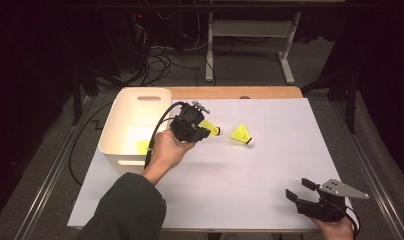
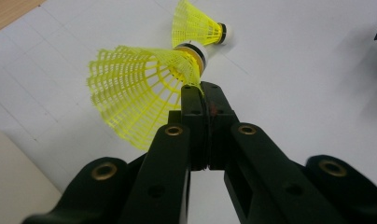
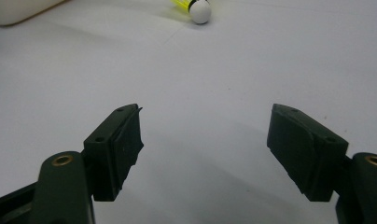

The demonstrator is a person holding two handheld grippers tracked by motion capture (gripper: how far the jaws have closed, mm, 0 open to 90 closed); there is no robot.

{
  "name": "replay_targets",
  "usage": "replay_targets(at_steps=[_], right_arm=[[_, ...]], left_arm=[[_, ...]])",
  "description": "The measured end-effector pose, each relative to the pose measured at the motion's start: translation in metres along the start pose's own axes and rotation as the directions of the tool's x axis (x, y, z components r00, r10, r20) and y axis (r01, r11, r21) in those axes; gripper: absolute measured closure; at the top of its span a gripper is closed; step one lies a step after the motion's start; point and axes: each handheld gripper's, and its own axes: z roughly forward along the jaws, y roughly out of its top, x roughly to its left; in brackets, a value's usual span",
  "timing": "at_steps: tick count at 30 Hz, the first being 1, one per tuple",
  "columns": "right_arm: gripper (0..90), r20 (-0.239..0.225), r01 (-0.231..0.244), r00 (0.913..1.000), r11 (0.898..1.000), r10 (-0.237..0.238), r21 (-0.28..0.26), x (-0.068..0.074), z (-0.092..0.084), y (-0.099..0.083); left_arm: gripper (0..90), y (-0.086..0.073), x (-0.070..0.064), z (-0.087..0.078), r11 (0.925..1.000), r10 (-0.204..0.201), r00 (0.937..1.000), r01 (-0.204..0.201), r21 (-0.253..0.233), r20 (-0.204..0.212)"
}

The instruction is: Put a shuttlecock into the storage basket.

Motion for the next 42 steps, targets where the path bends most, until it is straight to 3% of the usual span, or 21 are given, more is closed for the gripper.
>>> replay_targets(at_steps=[42], right_arm=[[26.7, 0.000, 0.002, 1.0000, 1.000, -0.002, 0.002, 0.000, 0.000, 0.000]], left_arm=[[89.2, 0.000, 0.028, -0.039, 0.9969, -0.067, 0.9964, 0.065, -0.043, -0.051]])
